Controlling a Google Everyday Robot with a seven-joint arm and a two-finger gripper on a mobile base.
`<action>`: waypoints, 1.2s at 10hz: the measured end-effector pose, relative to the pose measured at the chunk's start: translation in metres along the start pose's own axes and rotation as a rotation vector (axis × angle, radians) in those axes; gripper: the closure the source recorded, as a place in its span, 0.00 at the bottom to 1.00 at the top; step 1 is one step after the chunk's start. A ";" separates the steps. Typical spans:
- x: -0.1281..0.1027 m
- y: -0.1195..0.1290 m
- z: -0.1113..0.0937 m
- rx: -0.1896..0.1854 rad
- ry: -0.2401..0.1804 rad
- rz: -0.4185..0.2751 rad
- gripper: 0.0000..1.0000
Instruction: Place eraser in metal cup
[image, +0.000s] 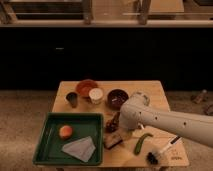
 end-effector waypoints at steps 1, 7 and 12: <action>0.002 0.001 0.002 -0.012 -0.002 0.007 0.24; 0.009 0.007 0.012 -0.072 0.010 0.006 0.24; 0.000 0.011 0.016 -0.059 0.005 -0.008 0.24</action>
